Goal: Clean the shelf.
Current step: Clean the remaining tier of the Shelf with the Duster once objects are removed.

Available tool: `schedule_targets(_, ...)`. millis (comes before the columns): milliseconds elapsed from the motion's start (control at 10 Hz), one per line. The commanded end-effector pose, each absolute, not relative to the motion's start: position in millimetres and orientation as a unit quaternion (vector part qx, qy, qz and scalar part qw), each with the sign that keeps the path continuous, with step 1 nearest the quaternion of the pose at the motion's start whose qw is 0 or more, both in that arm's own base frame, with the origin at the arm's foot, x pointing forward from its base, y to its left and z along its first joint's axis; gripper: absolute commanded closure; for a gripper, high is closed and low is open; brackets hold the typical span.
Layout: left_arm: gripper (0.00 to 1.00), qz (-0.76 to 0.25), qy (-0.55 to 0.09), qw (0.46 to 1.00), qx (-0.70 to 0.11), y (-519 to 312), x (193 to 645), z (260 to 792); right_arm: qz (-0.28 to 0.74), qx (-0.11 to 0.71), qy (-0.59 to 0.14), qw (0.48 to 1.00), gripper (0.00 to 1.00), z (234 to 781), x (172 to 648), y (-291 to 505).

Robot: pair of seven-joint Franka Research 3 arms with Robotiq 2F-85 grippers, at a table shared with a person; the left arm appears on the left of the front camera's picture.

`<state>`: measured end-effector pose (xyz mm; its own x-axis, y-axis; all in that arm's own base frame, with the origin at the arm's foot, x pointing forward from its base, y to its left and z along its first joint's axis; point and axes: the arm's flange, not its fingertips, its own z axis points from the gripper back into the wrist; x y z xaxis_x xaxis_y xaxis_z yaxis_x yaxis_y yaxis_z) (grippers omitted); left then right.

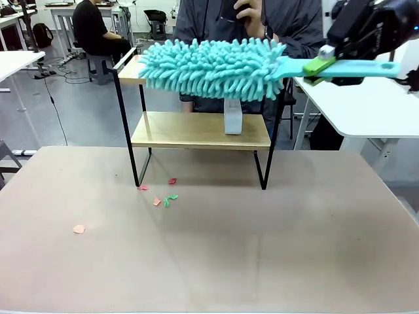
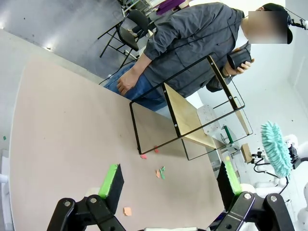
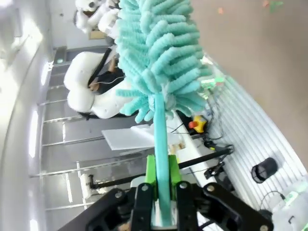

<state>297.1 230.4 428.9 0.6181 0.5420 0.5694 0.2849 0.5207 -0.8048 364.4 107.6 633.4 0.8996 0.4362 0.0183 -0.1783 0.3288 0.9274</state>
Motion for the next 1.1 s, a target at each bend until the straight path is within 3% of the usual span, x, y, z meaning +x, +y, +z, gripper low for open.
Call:
schedule_targets(0, 0.0, 0.078, -0.441, 0.752, -0.483, 228.0, 296.8, 426.8, 0.162, 0.628, 0.105, 0.754, 0.87, 631.4, 356.8, 57.8)
schedule_targets(300, 0.0, 0.078, -0.441, 0.752, -0.483, 228.0, 296.8, 426.8, -0.001, 0.727, -0.049, 0.685, 0.87, 611.5, 316.5, -87.2)
schedule_targets(500, 0.0, 0.078, -0.441, 0.752, -0.483, 228.0, 296.8, 426.8, -0.107, 0.753, -0.103, 0.641, 0.87, 555.9, 284.7, -172.8)
schedule_targets(700, 0.0, 0.078, -0.441, 0.752, -0.483, 228.0, 296.8, 426.8, -0.156, 0.757, -0.078, 0.629, 0.87, 491.2, 268.5, -207.9)
schedule_targets(1000, 0.0, 0.078, -0.441, 0.752, -0.483, 228.0, 296.8, 426.8, -0.22, 0.716, 0.042, 0.661, 0.87, 398.5, 268.5, -213.6)
